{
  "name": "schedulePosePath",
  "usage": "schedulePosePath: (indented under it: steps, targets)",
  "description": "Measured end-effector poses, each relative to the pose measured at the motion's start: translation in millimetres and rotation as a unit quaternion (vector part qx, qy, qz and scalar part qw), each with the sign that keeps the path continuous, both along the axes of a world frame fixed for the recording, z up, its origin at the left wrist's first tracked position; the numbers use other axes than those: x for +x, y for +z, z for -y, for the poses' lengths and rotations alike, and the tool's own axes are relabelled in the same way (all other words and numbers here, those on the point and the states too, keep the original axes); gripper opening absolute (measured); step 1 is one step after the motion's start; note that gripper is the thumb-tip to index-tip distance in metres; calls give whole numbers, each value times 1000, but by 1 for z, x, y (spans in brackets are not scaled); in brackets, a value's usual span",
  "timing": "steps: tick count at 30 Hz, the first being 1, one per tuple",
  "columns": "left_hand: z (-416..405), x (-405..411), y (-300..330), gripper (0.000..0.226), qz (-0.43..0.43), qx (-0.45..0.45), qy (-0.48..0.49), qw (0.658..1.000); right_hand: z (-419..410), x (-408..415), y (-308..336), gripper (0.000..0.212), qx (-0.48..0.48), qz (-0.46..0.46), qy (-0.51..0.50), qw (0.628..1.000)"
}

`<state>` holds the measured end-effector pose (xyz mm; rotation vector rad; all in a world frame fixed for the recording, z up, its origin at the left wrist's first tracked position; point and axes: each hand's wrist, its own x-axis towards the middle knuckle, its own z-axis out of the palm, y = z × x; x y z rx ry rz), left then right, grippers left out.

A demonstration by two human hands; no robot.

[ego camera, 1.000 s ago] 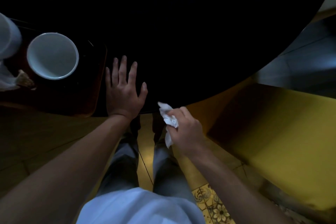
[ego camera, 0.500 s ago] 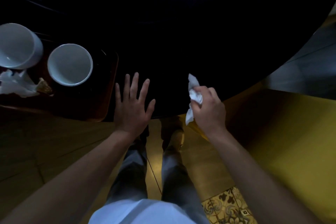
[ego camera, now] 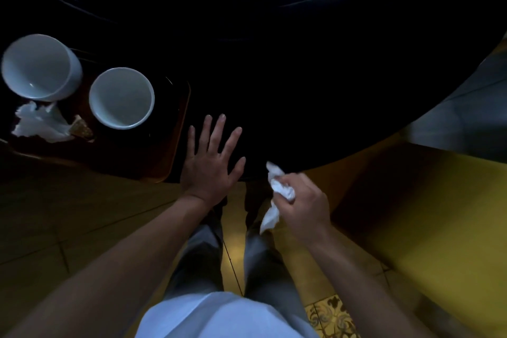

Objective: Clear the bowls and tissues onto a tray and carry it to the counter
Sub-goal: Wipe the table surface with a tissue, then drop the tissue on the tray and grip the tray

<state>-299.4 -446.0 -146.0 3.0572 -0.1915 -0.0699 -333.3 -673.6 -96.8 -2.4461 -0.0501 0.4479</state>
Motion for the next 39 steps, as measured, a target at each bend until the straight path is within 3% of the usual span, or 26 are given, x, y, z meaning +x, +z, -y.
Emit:
schedulePosePath:
  steps: [5,11,15,20,23,27,30,33,39]
  targets:
    - [-3,2,8,68,-15,-40,11,999,6,-14,13,20,5,-34,-17,999]
    - [-26,-11,23,66,-71,-50,-36,996,11,17,38,19,33,36,-55,997]
    - [-37,-28,35,59,-94,-137,-25,986,-8,40,55,24,47,80,-36,995]
    - [-47,-43,42,56,-91,-151,-33,984,-43,73,74,23,60,127,-35,990]
    - [-55,-45,56,53,-110,-222,-29,968,-67,92,86,23,73,156,-17,985]
    - [-96,-54,87,45,-25,-299,16,954,-105,112,102,22,92,168,-6,981]
    - [-159,-66,97,39,55,-268,62,960,-138,116,107,23,95,172,17,980]
    - [-233,-77,91,43,96,-173,106,974,-173,107,105,26,65,187,55,979]
    - [-347,-78,64,55,18,-50,222,974,-248,62,91,25,-4,257,162,953]
